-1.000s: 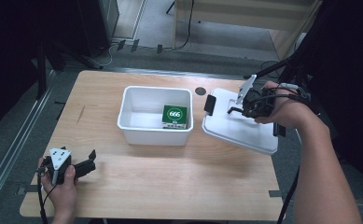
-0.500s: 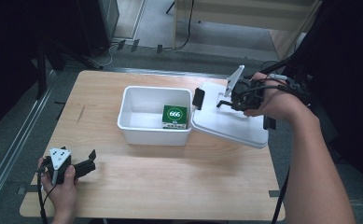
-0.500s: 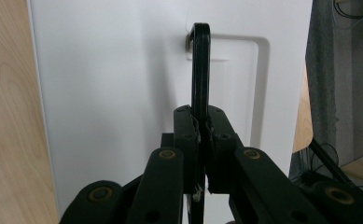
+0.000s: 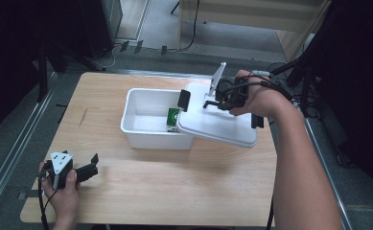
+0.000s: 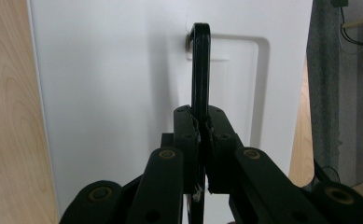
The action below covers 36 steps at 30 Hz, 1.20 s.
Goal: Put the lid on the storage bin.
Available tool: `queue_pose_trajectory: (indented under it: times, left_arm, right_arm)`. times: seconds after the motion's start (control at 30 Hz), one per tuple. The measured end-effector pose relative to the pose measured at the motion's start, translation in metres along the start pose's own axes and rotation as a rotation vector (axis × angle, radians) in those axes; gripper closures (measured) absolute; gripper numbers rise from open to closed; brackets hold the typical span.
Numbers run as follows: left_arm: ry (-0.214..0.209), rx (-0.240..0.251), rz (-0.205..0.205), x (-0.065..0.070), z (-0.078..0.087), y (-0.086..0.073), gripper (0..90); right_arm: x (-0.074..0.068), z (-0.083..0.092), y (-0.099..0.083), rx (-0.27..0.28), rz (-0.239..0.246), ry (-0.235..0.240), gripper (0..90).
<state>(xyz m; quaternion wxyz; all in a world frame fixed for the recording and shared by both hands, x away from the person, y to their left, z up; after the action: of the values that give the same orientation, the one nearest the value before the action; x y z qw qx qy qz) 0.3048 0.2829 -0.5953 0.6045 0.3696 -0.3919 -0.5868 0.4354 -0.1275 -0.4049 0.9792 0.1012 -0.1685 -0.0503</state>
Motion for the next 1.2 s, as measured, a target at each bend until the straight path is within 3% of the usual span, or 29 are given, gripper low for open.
queue_pose_trajectory:
  times: [0.53, 0.87, 1.13, 1.2]
  left_arm:
    - [-0.004, 0.000, 0.017, -0.001, 0.000, 0.000, 0.0]
    - [-0.006, -0.001, 0.031, -0.003, -0.001, 0.001, 0.0]
    - [-0.005, 0.000, 0.029, -0.002, -0.002, 0.001, 0.0]
    - [-0.006, 0.000, 0.029, -0.002, -0.002, 0.001, 0.0]
  right_arm:
    - [-0.004, -0.012, 0.054, 0.018, 0.062, 0.024, 85.7]
    - [-0.008, -0.022, 0.079, 0.010, 0.076, 0.038, 85.7]
    - [-0.010, -0.028, 0.105, 0.018, 0.120, 0.044, 85.6]
    - [-0.011, -0.028, 0.108, 0.012, 0.109, 0.044, 85.6]
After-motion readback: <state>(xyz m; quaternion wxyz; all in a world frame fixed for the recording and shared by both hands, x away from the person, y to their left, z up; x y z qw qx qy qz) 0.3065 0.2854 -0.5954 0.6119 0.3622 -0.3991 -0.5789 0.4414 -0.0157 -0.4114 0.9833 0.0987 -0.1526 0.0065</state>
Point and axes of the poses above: each handheld gripper's, and its own axes: z roughly backward along the jaws, y roughly out of its top, x roughly to its right, the point moved 10 cm from there along -z, roughly forward along the jaws, and after that the axes turned 2 degrees about x, right-handed, at the moved point
